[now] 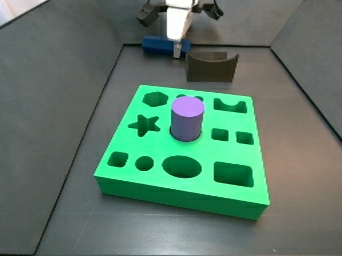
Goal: Pick up the hexagon object. Move up. Place the hexagon object on the fixture. Regrasp the hexagon object. Move to above the board. Insert the hexagon object.
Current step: Pick up the hexagon object, then move up, then place the hexagon object on the fixture.
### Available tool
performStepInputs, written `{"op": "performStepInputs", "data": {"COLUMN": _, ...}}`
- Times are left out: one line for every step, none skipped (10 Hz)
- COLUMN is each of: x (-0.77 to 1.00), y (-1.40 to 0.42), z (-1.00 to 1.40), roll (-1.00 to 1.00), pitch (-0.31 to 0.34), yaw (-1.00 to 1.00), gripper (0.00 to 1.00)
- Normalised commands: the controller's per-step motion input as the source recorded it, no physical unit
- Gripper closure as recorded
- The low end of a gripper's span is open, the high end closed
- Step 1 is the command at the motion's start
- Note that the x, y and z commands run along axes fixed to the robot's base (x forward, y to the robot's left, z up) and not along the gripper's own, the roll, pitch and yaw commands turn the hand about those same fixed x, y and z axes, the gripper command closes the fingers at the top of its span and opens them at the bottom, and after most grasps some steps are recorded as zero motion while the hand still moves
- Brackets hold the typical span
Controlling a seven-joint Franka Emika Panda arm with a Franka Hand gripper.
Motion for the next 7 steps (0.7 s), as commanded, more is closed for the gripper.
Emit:
{"op": "performStepInputs", "data": {"x": 0.00, "y": 0.00, "z": 0.00, "roll": 0.00, "pitch": 0.000, "yaw": 0.00, "gripper": 1.00}}
{"op": "performStepInputs", "data": {"x": 0.00, "y": 0.00, "z": 0.83, "roll": 0.00, "pitch": 0.000, "yaw": 0.00, "gripper": 1.00}}
{"op": "performStepInputs", "data": {"x": -0.02, "y": 0.04, "z": 0.80, "roll": 0.00, "pitch": 0.013, "yaw": -0.03, "gripper": 1.00}}
{"op": "performStepInputs", "data": {"x": -0.03, "y": 0.03, "z": 0.72, "roll": 0.00, "pitch": 0.022, "yaw": -0.03, "gripper": 1.00}}
{"op": "performStepInputs", "data": {"x": -0.02, "y": 0.01, "z": 0.54, "roll": -0.02, "pitch": 0.029, "yaw": -0.03, "gripper": 1.00}}
{"op": "performStepInputs", "data": {"x": -0.02, "y": 0.01, "z": 0.37, "roll": -0.03, "pitch": 0.032, "yaw": -0.02, "gripper": 1.00}}
{"op": "performStepInputs", "data": {"x": 0.00, "y": 0.00, "z": 1.00, "roll": 0.00, "pitch": 0.000, "yaw": 0.00, "gripper": 1.00}}
